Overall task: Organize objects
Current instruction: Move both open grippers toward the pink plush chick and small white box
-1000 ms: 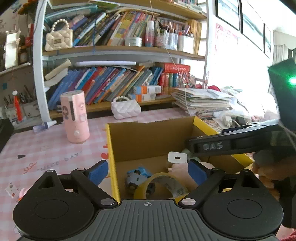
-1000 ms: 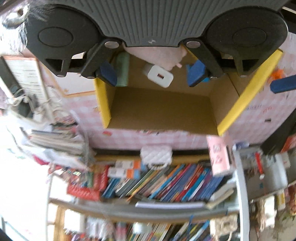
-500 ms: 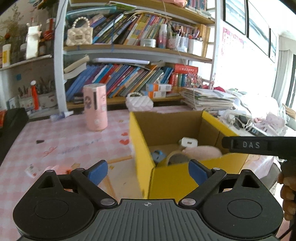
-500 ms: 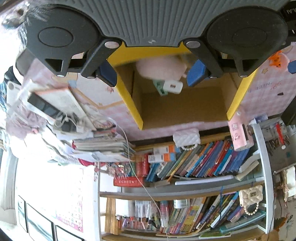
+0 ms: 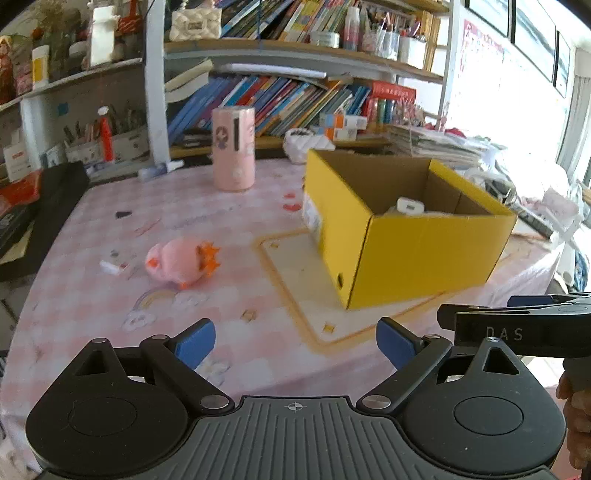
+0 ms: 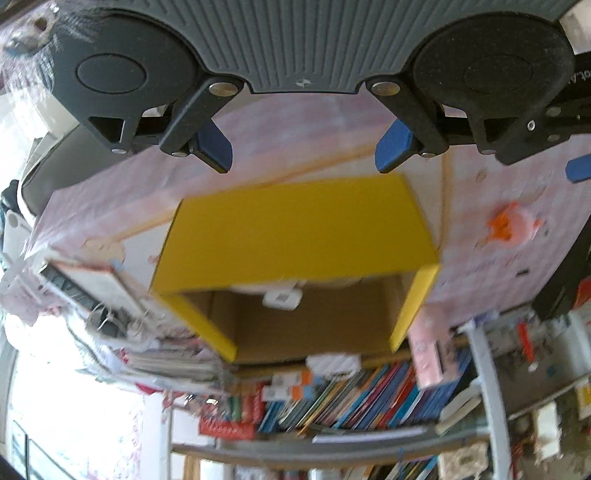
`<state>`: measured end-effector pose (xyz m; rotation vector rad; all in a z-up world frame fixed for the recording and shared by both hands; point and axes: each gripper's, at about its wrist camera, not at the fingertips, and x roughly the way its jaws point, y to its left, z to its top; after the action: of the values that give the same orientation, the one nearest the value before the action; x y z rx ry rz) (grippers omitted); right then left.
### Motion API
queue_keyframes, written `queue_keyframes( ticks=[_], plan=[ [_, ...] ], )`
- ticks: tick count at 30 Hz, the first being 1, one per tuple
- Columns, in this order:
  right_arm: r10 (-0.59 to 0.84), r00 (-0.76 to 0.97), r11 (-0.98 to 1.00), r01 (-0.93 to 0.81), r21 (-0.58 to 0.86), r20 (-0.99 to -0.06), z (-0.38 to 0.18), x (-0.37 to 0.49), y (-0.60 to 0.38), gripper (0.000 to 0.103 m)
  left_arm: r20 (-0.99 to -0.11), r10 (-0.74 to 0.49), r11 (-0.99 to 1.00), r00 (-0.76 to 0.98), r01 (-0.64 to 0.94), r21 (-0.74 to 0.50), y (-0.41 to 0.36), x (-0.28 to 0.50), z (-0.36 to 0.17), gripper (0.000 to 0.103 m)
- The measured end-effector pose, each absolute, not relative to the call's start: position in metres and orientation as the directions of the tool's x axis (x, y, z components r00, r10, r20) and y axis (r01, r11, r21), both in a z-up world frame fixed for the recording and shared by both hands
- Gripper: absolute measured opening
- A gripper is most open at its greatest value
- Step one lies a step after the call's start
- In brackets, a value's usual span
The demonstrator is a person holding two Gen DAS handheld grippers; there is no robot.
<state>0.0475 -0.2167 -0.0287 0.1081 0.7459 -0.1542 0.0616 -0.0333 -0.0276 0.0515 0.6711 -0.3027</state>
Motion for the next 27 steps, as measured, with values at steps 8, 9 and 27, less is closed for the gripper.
queue_keyframes(
  ticks=[8, 9, 27],
  plan=[
    [-0.028, 0.696, 0.991, 0.111, 0.069, -0.717, -0.039, 0.032, -0.177, 0.086, -0.667, -0.207, 0.97, 0.716, 0.24, -0.044, 0.003, 0.043, -0.036, 0.096],
    [-0.017, 0.692, 0.992, 0.101, 0.073, -0.721, -0.039, 0.032, -0.172, 0.087, -0.671, -0.199, 0.972, 0.714, 0.233, -0.04, 0.007, 0.041, -0.036, 0.096],
    [0.105, 0.677, 0.994, -0.058, 0.089, -0.729, -0.033, 0.032, -0.108, 0.087, -0.661, -0.086, 0.995, 0.745, 0.103, -0.012, 0.066, 0.018, -0.027, 0.099]
  ],
)
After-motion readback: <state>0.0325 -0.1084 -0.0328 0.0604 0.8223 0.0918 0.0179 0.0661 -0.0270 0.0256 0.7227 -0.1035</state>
